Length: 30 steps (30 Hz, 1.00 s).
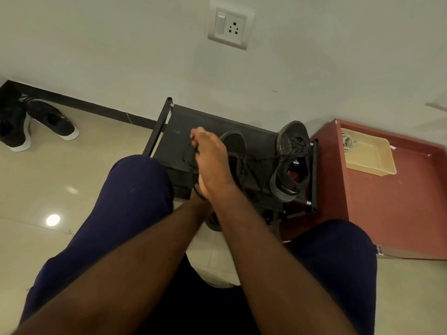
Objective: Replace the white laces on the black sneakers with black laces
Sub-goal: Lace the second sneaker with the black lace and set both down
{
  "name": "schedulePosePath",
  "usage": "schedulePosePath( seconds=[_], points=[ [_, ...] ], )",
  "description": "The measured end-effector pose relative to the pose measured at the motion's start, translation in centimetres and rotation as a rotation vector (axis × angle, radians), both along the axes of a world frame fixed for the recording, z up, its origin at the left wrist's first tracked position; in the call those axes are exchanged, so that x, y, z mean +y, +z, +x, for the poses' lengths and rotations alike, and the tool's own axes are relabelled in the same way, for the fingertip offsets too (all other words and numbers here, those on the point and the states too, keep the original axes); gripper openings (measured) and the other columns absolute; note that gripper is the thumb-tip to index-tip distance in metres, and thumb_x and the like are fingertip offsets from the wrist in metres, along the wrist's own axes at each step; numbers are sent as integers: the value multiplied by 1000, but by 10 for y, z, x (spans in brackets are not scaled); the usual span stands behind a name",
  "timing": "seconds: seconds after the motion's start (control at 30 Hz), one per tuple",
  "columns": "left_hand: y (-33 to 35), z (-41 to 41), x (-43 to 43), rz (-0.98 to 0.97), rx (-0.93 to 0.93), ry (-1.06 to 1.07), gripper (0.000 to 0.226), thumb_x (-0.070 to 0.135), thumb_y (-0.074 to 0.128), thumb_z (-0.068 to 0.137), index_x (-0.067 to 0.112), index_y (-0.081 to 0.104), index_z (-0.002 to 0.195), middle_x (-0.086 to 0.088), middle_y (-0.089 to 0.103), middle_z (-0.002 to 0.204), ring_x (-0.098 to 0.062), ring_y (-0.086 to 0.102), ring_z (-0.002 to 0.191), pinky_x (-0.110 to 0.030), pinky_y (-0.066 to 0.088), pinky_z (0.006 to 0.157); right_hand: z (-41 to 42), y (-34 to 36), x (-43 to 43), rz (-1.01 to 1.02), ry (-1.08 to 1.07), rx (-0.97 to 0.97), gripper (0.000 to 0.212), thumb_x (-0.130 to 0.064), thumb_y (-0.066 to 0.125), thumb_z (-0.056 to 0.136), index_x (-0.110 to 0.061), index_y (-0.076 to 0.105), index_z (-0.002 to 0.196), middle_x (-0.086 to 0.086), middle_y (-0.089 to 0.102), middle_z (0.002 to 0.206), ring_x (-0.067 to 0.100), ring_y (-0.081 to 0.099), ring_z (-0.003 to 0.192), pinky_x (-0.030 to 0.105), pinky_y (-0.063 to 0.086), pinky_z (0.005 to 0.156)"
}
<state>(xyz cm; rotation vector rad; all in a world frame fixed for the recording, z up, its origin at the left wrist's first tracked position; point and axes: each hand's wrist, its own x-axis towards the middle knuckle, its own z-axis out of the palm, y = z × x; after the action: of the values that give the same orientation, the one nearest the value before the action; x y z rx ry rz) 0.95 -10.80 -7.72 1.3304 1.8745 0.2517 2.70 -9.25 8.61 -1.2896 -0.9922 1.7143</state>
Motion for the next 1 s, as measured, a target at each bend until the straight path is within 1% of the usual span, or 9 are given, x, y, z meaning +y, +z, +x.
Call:
schedulePosePath(
  seconds=[0.07,0.1,0.2,0.33,0.43,0.53,0.7,0.87,1.0],
  points=[
    [22,1,6,-2,35,-15,16,21,48,99,7,57,101,-19,58,121,-30,59,106,-34,51,85,9,-7,17,141,148,-192,29,-29,56,101,-17,64,125,-6,67,117,7,60,109,22,46,94],
    [33,0,5,18,66,-27,26,28,50,98,8,55,114,-18,56,127,-34,57,112,-40,48,89,22,-11,26,177,117,-267,30,-27,57,100,-17,64,127,-4,67,120,7,61,110,22,48,95],
    [57,3,5,92,95,47,69,41,58,91,12,28,146,-19,47,132,-44,56,113,-47,48,88,72,-36,51,196,-69,-561,19,-27,60,95,-19,68,111,-3,70,104,17,66,101,40,54,96],
    [63,3,10,84,109,65,69,54,60,88,14,36,140,-17,51,128,-40,56,114,-45,49,91,118,-77,59,111,205,-935,34,-35,63,95,-10,63,118,6,68,112,26,63,108,37,50,93],
    [70,-1,17,64,24,148,61,64,56,85,15,56,122,-11,63,114,-31,62,104,-40,53,87,121,-91,57,129,221,-940,28,-37,62,96,-10,65,103,4,67,97,22,63,93,30,46,76],
    [75,-14,23,136,-96,380,50,61,57,86,13,66,78,-8,70,83,-26,68,80,-39,58,77,117,-95,61,207,157,-1036,24,-31,61,97,-10,63,87,6,67,88,25,63,87,34,47,72],
    [72,-21,39,266,151,199,46,55,68,83,16,60,107,-3,52,110,-20,53,100,-41,51,87,110,-93,69,269,199,-1048,15,-25,61,93,-12,59,87,8,66,85,28,62,82,43,53,74],
    [63,-15,51,277,201,212,33,52,61,89,19,61,91,-3,58,99,-25,57,95,-48,51,88,110,-87,85,222,282,-1050,17,-21,59,89,-14,51,75,9,64,82,28,60,80,34,43,66],
    [69,-12,63,231,258,163,35,47,58,92,12,62,96,-7,63,97,-28,61,92,-48,51,88,113,-81,95,96,291,-937,26,-17,58,86,-16,49,61,7,62,66,29,65,72,37,54,66]
  ],
)
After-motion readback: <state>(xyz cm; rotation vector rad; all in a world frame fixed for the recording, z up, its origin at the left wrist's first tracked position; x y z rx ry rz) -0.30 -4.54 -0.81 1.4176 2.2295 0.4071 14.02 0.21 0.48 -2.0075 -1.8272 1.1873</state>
